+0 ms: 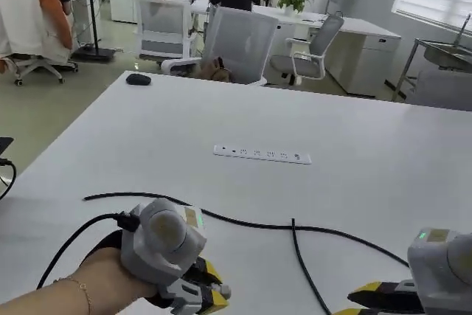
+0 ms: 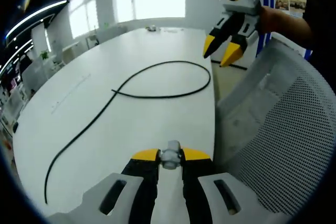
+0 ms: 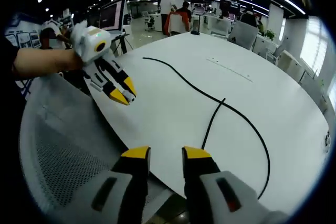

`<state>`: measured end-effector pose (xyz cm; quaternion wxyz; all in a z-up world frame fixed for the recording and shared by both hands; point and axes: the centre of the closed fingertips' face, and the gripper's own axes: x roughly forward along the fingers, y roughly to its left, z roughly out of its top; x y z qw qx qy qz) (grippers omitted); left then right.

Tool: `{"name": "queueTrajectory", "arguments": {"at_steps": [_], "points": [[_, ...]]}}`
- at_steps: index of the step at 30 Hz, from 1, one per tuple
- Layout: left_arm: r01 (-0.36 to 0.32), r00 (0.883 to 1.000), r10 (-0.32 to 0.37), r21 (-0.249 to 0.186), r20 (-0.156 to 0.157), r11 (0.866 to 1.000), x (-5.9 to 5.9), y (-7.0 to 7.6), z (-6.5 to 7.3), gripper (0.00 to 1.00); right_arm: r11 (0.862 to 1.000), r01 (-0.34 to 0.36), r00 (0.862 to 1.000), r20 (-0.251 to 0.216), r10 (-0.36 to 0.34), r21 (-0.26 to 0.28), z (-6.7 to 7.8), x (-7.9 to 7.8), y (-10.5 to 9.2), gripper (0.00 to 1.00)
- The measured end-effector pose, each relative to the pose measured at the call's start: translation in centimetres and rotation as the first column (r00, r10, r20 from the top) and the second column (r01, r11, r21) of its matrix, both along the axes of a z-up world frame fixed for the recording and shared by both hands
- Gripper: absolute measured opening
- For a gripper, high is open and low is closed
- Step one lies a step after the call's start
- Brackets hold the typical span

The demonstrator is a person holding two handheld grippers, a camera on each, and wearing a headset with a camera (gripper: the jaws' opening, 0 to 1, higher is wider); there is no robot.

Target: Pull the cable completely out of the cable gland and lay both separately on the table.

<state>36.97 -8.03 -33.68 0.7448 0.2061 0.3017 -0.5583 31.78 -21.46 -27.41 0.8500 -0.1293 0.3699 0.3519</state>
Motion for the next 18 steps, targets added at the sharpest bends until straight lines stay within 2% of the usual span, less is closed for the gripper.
{"name": "queueTrajectory", "arguments": {"at_steps": [4, 7, 8, 9, 10, 11, 13, 16, 18], "points": [[-0.012, 0.999, 0.014, 0.046, -0.039, 0.999, 0.6, 0.7, -2.8, 0.17, 0.999, 0.025, 1.000, 0.000, -0.025, 0.029, 0.6, -1.1, -0.1, 0.24], [0.006, 0.999, -0.003, 0.066, -0.046, 0.998, 0.5, 0.9, -4.2, 0.17, 0.998, 0.040, 0.999, -0.005, -0.040, 0.039, 0.5, -1.4, -0.4, 0.24], [0.020, 0.999, -0.016, 0.085, -0.040, 0.996, 0.4, 1.1, -4.7, 0.17, 0.998, 0.044, 0.999, -0.007, -0.043, 0.038, 0.4, -1.5, -0.5, 0.24], [0.036, 0.999, -0.033, 0.143, -0.027, 0.989, 0.5, 1.6, -5.5, 0.17, 0.998, 0.048, 0.999, -0.010, -0.047, 0.036, 0.3, -1.6, -0.6, 0.23], [0.050, 0.999, -0.047, 0.168, -0.022, 0.984, 0.4, 1.7, -5.9, 0.17, 0.998, 0.051, 0.999, -0.016, -0.051, 0.035, 0.2, -1.7, -0.7, 0.23], [0.069, 0.998, -0.066, 0.169, -0.020, 0.983, 0.1, 1.5, -6.3, 0.17, 0.998, 0.056, 0.998, -0.017, -0.056, 0.036, 0.3, -1.8, -0.8, 0.23], [0.082, 0.996, -0.077, 0.159, -0.035, 0.984, -0.3, 1.1, -6.8, 0.17, 0.997, 0.061, 0.998, -0.012, -0.061, 0.044, 0.6, -1.9, -0.8, 0.23], [0.082, 0.996, -0.075, 0.176, -0.048, 0.981, -0.6, 1.2, -7.6, 0.17, 0.997, 0.061, 0.998, -0.009, -0.061, 0.044, 0.8, -2.0, -0.9, 0.23], [0.085, 0.996, -0.077, 0.173, -0.051, 0.981, -0.8, 1.2, -7.7, 0.17, 0.997, 0.064, 0.998, -0.006, -0.064, 0.044, 0.9, -2.0, -0.9, 0.23]]}}
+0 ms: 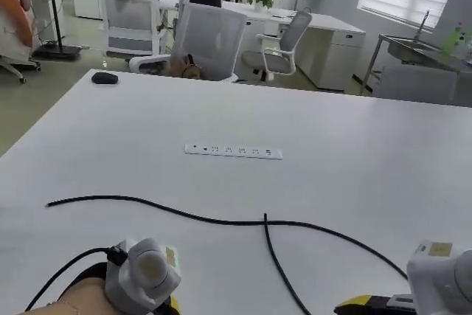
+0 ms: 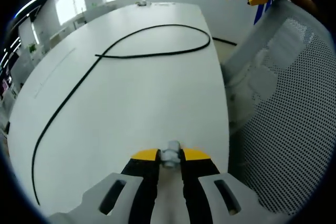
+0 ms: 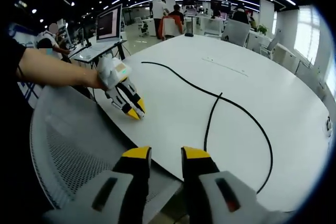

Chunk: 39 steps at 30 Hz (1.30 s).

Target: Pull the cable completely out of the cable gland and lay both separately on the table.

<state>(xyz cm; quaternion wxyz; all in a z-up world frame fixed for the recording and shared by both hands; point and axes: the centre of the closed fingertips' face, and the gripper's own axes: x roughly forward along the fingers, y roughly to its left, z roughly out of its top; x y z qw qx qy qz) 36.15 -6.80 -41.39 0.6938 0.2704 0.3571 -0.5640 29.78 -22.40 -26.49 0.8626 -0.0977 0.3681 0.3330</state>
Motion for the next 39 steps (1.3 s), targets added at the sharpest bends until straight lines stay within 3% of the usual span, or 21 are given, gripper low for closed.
{"name": "queueTrajectory", "arguments": {"at_steps": [2, 4, 5, 7, 11, 13, 16, 20, 23, 24, 28, 29, 30, 31, 32, 33, 34, 35, 37, 38, 39], "points": [[0.007, 1.000, -0.007, 0.011, -0.027, 1.000, -0.5, 0.2, -0.1, 0.18, 1.000, 0.002, 1.000, 0.000, -0.002, 0.001, 0.0, -0.1, 0.1, 0.23], [0.009, 1.000, -0.009, 0.024, -0.022, 1.000, -0.4, 0.3, 0.3, 0.24, 1.000, 0.004, 1.000, -0.003, -0.004, 0.000, -0.1, -0.1, 0.1, 0.23], [0.011, 1.000, -0.011, 0.014, 0.008, 1.000, 0.0, 0.4, 0.8, 0.29, 1.000, 0.003, 1.000, -0.006, -0.003, -0.002, -0.2, -0.2, 0.2, 0.23], [-0.018, 1.000, 0.018, 0.008, 0.005, 1.000, 0.5, 0.7, 1.5, 0.29, 1.000, -0.005, 1.000, -0.010, 0.005, -0.001, -0.3, -0.3, 0.6, 0.24], [-0.069, 0.997, 0.070, -0.062, 0.016, 0.996, 1.3, 1.5, 4.9, 0.29, 1.000, -0.028, 0.999, -0.018, 0.028, -0.004, -0.5, -0.4, 1.3, 0.25], [-0.085, 0.995, 0.088, -0.074, 0.038, 0.994, 1.4, 2.4, 7.2, 0.29, 0.999, -0.035, 0.999, -0.025, 0.035, -0.004, -0.6, -0.4, 1.4, 0.25], [-0.188, 0.981, 0.191, -0.069, 0.028, 0.980, 1.5, 4.4, 9.9, 0.27, 0.999, -0.047, 0.998, -0.044, 0.047, -0.002, -1.1, -0.5, 1.5, 0.26], [-0.263, 0.963, 0.268, -0.131, 0.020, 0.956, 0.4, 6.3, 14.0, 0.30, 0.998, -0.059, 0.996, -0.066, 0.059, 0.006, -1.4, -0.6, 1.6, 0.28], [-0.308, 0.951, 0.308, -0.183, -0.029, 0.934, -1.2, 7.6, 16.1, 0.30, 0.998, -0.063, 0.995, -0.078, 0.064, 0.019, -1.4, -0.6, 1.7, 0.29], [-0.345, 0.939, 0.340, -0.199, -0.059, 0.917, -1.9, 8.2, 16.8, 0.30, 0.998, -0.064, 0.995, -0.081, 0.065, 0.021, -1.5, -0.7, 1.7, 0.29], [-0.442, 0.896, 0.435, -0.258, -0.089, 0.859, -3.3, 10.7, 18.2, 0.35, 0.998, -0.054, 0.994, -0.094, 0.056, 0.031, -1.4, -0.9, 1.5, 0.30], [-0.488, 0.871, 0.480, -0.284, -0.102, 0.825, -3.6, 11.5, 18.6, 0.35, 0.998, -0.052, 0.994, -0.096, 0.055, 0.035, -1.4, -1.0, 1.5, 0.31], [-0.511, 0.857, 0.504, -0.302, -0.108, 0.805, -3.8, 12.0, 18.8, 0.36, 0.998, -0.048, 0.994, -0.098, 0.052, 0.043, -1.3, -1.1, 1.5, 0.31], [-0.539, 0.839, 0.532, -0.305, -0.113, 0.785, -4.2, 12.9, 18.7, 0.38, 0.998, -0.047, 0.993, -0.102, 0.052, 0.048, -1.4, -1.1, 1.5, 0.31], [-0.553, 0.830, 0.545, -0.302, -0.120, 0.776, -4.3, 13.2, 18.6, 0.40, 0.997, -0.050, 0.992, -0.109, 0.056, 0.056, -1.4, -1.3, 1.6, 0.31], [-0.576, 0.813, 0.569, -0.315, -0.124, 0.754, -4.7, 13.9, 18.6, 0.42, 0.997, -0.050, 0.992, -0.114, 0.056, 0.059, -1.4, -1.4, 1.7, 0.31], [-0.585, 0.805, 0.580, -0.338, -0.126, 0.738, -4.8, 14.1, 18.7, 0.45, 0.997, -0.049, 0.992, -0.117, 0.056, 0.061, -1.5, -1.5, 1.7, 0.31], [-0.624, 0.772, 0.613, -0.379, -0.168, 0.683, -5.0, 14.4, 19.0, 0.46, 0.997, -0.049, 0.991, -0.119, 0.056, 0.060, -1.6, -1.6, 1.7, 0.31], [-0.670, 0.732, 0.647, -0.403, -0.215, 0.624, -5.5, 14.8, 18.7, 0.46, 0.997, -0.039, 0.991, -0.122, 0.046, 0.062, -1.7, -1.7, 1.8, 0.31], [-0.680, 0.722, 0.657, -0.397, -0.216, 0.617, -5.7, 15.1, 18.3, 0.46, 0.997, -0.034, 0.991, -0.124, 0.042, 0.065, -1.7, -1.7, 1.8, 0.31], [-0.688, 0.715, 0.667, -0.377, -0.209, 0.620, -6.2, 15.3, 17.5, 0.46, 0.997, -0.030, 0.991, -0.130, 0.039, 0.071, -1.9, -1.8, 2.0, 0.31]]}}
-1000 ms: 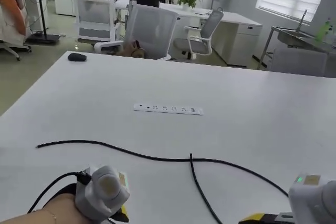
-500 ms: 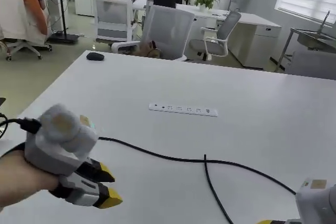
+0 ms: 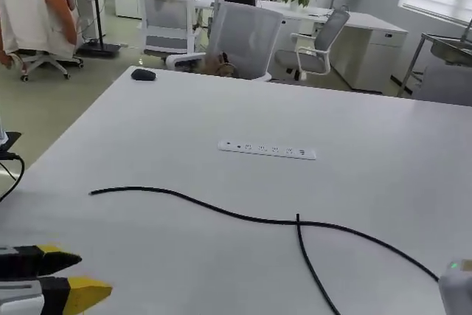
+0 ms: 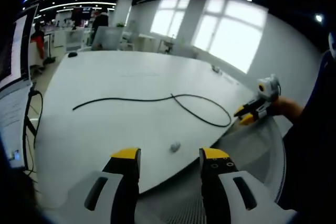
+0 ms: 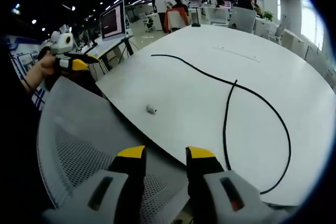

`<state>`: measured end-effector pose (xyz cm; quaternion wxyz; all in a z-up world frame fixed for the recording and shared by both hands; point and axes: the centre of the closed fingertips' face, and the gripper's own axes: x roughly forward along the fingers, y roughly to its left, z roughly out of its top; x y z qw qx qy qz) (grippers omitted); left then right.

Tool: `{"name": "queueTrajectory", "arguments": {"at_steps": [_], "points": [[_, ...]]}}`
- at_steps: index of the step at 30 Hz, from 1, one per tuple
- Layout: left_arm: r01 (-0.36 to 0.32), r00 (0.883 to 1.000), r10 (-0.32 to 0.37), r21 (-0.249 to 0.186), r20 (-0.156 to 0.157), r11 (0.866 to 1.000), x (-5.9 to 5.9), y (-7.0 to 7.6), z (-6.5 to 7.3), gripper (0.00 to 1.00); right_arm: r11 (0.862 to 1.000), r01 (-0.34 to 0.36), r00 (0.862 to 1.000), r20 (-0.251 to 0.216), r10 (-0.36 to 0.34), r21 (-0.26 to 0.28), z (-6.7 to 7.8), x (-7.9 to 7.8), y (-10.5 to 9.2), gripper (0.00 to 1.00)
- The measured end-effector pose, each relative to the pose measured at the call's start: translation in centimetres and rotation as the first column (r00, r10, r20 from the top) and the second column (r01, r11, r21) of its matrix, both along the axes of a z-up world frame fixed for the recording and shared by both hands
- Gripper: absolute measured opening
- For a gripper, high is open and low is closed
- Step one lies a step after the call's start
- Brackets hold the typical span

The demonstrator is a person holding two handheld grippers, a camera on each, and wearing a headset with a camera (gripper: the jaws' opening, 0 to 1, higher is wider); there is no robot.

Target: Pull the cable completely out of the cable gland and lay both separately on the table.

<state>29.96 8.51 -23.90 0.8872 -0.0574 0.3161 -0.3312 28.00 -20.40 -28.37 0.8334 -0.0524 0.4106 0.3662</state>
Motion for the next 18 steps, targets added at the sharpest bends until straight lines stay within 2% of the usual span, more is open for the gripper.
{"name": "queueTrajectory", "arguments": {"at_steps": [2, 4, 7, 9, 13, 18], "points": [[-0.017, 1.000, 0.018, 0.023, -0.025, 1.000, -0.6, 0.2, -1.3, 0.47, 1.000, -0.001, 1.000, -0.012, 0.001, -0.001, -0.5, -0.1, 0.2, 0.32], [0.000, 0.999, 0.001, 0.031, -0.033, 1.000, -1.2, -0.1, -2.1, 0.51, 1.000, 0.002, 1.000, -0.019, -0.003, -0.003, -0.8, -0.1, 0.4, 0.34], [-0.004, 0.998, 0.005, 0.007, -0.069, 1.000, -1.8, -0.5, -3.3, 0.51, 1.000, 0.007, 0.999, -0.050, -0.006, 0.005, -1.2, -0.5, 0.7, 0.36], [-0.004, 0.997, 0.004, 0.001, -0.079, 1.000, -2.0, -0.8, -3.6, 0.51, 1.000, 0.003, 0.998, -0.062, -0.003, 0.002, -1.5, -0.7, 0.9, 0.36], [-0.005, 0.997, 0.005, -0.007, -0.079, 1.000, -1.8, -1.5, -3.6, 0.51, 1.000, 0.005, 0.997, -0.079, -0.006, -0.002, -1.9, -1.0, 0.9, 0.36], [0.028, 0.996, -0.027, 0.010, -0.089, 1.000, -2.0, -1.7, -3.7, 0.51, 1.000, 0.010, 0.996, -0.083, -0.009, 0.001, -2.0, -0.9, 0.9, 0.37]]}}
